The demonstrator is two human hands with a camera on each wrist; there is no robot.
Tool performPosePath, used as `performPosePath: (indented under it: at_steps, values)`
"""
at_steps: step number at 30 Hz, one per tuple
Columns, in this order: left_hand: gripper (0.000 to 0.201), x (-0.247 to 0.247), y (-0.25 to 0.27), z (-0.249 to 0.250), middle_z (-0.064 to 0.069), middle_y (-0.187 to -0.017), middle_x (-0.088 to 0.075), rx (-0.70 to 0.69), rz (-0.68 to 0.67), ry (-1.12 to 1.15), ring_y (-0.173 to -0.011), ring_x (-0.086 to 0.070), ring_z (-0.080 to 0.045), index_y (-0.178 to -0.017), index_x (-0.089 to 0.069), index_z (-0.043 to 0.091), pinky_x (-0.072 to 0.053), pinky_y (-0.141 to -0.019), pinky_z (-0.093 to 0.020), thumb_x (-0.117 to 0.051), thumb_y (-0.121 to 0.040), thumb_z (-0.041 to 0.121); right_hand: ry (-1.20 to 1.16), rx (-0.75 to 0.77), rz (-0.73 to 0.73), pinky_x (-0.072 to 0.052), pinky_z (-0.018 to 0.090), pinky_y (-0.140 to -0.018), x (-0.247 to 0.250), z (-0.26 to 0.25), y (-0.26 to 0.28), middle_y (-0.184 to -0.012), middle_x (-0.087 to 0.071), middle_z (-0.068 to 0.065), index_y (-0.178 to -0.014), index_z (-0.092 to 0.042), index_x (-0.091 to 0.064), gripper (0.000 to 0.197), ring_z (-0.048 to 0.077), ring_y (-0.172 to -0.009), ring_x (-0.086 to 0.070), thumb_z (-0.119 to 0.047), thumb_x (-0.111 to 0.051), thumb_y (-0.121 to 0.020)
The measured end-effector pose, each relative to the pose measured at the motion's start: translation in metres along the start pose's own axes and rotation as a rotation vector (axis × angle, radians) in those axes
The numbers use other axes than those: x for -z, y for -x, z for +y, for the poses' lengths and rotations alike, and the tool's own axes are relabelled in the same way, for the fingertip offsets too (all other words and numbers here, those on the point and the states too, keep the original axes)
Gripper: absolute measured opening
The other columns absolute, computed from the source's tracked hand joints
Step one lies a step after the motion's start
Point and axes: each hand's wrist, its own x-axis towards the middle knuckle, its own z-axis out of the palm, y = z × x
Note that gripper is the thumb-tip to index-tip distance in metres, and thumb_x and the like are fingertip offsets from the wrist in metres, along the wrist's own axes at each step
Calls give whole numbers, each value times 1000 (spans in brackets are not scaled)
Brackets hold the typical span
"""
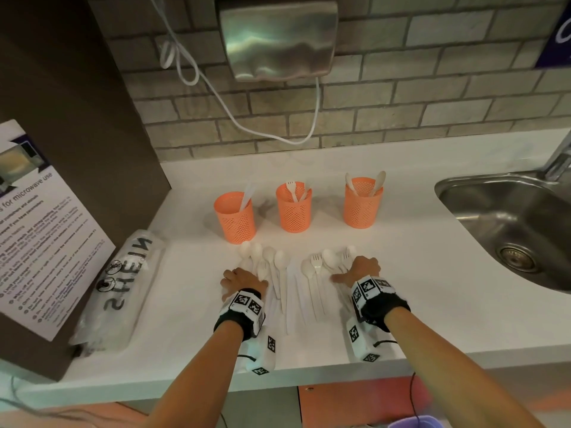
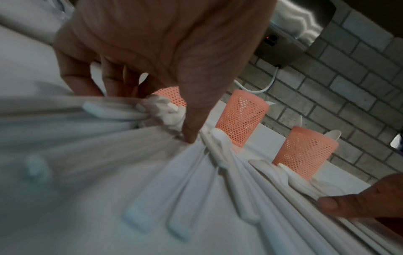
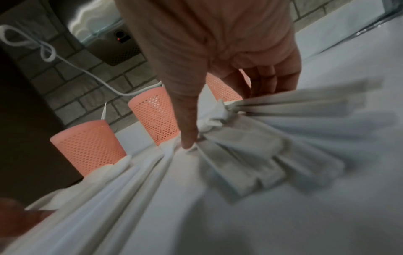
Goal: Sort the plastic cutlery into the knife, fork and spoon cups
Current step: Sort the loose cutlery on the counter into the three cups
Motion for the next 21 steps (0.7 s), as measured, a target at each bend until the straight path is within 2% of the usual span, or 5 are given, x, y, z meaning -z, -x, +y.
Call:
performPosePath:
  at_steps: [2,6,13,17,21]
  values:
    - [62,-1,-1,-1,-14,-137,-33,9,4,-25,-127,-36,-29,-130,-34,1,-37,-101,-37,-58,-87,40,34,-5,11,-44,33,-93,1,1,-2,-125,-51,15,-118,-5,-51,63,28,-117,-50,-40,-76,-72]
    - [44,2,-3,-2,-14,-133,-44,-34,30,-109,-124,-43,-27,-126,-36,-1,-36,-101,-33,-48,-94,26,78,16,16,-47,31,-89,5,1,-5,-115,-63,13,-108,-2,-58,42,27,-109,-59,-25,-71,-77]
    - [30,-7,9,0,-10,-130,-45,-34,42,-58,-120,-45,-22,-123,-41,3,-44,-93,-28,-41,-95,12,115,32,92,-45,32,-92,-5,8,-2,-125,-48,18,-118,1,-48,42,29,-114,-52,-18,-63,-84]
    - [33,-10,6,-3,-15,-132,-42,-100,27,8,-123,-45,-24,-128,-33,-5,-40,-98,-26,-36,-96,6,126,32,118,-45,35,-91,-8,11,2,-123,-54,16,-119,-1,-38,38,29,-113,-55,-13,-56,-88]
    - [42,-4,-3,-6,-24,-137,-43,-56,-28,116,-127,-44,-34,-135,-26,-8,-37,-104,-38,-35,-97,8,94,68,127,-46,37,-90,-3,13,2,-122,-58,19,-126,1,-32,41,34,-113,-57,-6,-49,-90]
